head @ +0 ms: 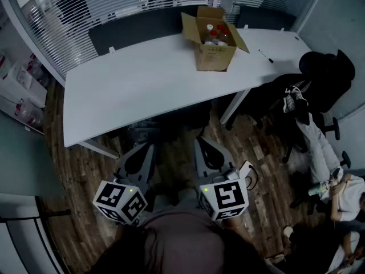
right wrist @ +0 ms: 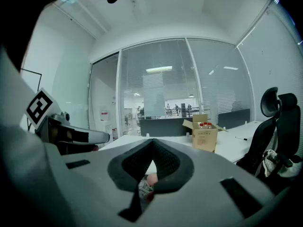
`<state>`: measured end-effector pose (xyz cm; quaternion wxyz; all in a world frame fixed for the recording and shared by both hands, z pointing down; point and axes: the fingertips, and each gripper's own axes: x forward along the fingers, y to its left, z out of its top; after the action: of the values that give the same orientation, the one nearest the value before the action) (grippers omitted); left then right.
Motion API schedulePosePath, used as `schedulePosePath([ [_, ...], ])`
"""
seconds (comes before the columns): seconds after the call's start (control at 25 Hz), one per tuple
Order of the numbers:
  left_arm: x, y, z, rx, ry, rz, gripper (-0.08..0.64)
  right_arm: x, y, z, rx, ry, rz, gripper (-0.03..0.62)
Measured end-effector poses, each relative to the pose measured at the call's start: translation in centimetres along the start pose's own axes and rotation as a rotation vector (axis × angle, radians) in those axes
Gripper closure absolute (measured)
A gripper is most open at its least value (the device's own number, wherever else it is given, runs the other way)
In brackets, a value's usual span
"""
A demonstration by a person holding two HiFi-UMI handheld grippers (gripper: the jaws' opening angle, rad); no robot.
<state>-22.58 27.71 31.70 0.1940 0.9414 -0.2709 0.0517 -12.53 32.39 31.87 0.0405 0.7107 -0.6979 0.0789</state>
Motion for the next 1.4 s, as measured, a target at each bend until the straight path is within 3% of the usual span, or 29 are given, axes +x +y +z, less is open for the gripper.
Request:
schedulePosePath([
  [0.2, 2.5, -0.8, -0.4, 0.002, -0.037, -0.011, 0.551, 0.4, -2.2, 0.2, -0.022, 0.011, 0.023, 0.571],
  [0.72, 7.2, -3.2, -0.2, -0.004, -0.086, 0.051, 0.552, 1.1, -7.8, 0.5, -0.034, -0.026, 0.102, 0.571],
  [1.0, 9.4, -3.7, -0.1, 0.003, -0.045, 0.071, 0.552, 2.4, -9.4, 0.2, -0.045, -0.022, 0.106, 0.571],
  [1.4, 15.5, -0.4, 2.5, 0.021, -0.037, 0.060, 0.552, 8.2, -13.3, 0.7, -0.001, -0.025, 0.077, 0.571],
])
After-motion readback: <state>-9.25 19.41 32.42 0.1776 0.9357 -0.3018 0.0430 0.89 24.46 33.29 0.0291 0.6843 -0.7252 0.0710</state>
